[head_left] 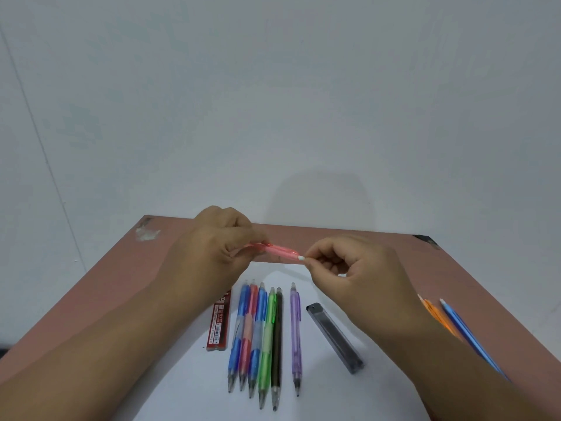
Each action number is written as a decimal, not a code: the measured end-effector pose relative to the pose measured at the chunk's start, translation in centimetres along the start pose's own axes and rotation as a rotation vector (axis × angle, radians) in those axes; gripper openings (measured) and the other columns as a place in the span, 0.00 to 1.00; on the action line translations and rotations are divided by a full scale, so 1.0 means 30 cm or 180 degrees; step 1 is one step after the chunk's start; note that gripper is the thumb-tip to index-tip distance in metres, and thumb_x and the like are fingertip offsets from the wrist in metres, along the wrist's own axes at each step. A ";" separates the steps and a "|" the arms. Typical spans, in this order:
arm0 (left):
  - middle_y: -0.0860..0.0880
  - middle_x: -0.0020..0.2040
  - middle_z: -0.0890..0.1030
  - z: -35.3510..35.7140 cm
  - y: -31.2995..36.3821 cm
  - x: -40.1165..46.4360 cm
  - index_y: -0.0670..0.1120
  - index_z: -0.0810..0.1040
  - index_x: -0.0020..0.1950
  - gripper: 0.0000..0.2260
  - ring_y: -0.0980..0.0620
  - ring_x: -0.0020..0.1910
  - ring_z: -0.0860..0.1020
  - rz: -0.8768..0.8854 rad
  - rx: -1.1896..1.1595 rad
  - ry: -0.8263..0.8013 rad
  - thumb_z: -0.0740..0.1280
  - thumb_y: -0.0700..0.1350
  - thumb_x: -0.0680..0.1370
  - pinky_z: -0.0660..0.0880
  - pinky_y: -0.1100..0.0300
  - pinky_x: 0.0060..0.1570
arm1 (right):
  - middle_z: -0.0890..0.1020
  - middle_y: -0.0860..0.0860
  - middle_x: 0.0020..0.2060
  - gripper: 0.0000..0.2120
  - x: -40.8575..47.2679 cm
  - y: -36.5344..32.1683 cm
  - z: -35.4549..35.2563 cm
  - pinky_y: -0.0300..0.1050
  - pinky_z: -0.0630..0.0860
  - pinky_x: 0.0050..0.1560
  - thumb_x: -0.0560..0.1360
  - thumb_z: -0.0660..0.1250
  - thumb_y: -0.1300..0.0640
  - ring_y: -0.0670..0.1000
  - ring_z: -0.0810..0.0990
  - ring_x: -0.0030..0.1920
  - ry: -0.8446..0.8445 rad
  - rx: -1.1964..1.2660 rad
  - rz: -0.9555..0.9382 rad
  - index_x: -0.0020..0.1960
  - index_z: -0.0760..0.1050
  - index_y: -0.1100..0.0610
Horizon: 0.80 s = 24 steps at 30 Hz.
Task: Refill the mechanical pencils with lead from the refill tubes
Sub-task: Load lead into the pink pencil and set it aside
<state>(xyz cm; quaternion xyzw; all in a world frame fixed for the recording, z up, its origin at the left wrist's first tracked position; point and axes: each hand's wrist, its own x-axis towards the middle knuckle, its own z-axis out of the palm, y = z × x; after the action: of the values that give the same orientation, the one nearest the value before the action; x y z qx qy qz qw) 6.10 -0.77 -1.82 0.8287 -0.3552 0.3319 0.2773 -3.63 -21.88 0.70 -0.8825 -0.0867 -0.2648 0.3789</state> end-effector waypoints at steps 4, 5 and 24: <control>0.56 0.41 0.79 -0.006 0.011 0.006 0.54 0.87 0.49 0.06 0.55 0.42 0.71 0.0304 0.0181 -0.0045 0.76 0.46 0.73 0.63 0.66 0.37 | 0.83 0.41 0.35 0.09 -0.002 0.007 0.007 0.31 0.76 0.39 0.74 0.74 0.61 0.43 0.82 0.38 -0.0137 -0.0037 0.0268 0.40 0.85 0.49; 0.57 0.41 0.79 -0.005 0.012 0.006 0.54 0.87 0.49 0.06 0.56 0.42 0.70 0.0279 0.0179 -0.0059 0.76 0.46 0.73 0.61 0.68 0.37 | 0.83 0.40 0.35 0.08 -0.002 0.006 0.006 0.30 0.76 0.39 0.74 0.75 0.60 0.42 0.82 0.39 -0.0133 -0.0001 0.0318 0.41 0.85 0.48; 0.62 0.43 0.78 0.018 0.020 0.000 0.58 0.84 0.54 0.14 0.60 0.43 0.77 -0.0546 -0.0486 -0.0515 0.69 0.60 0.72 0.80 0.54 0.43 | 0.80 0.38 0.48 0.13 0.029 0.110 0.010 0.23 0.68 0.46 0.77 0.73 0.57 0.34 0.76 0.46 -0.0259 -0.0403 0.0644 0.60 0.83 0.45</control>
<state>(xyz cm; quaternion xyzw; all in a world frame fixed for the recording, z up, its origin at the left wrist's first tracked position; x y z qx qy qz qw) 5.84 -1.50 -2.02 0.8566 -0.3284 0.2111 0.3373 -1.61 -24.00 -1.07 -0.9189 0.0043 -0.1942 0.3433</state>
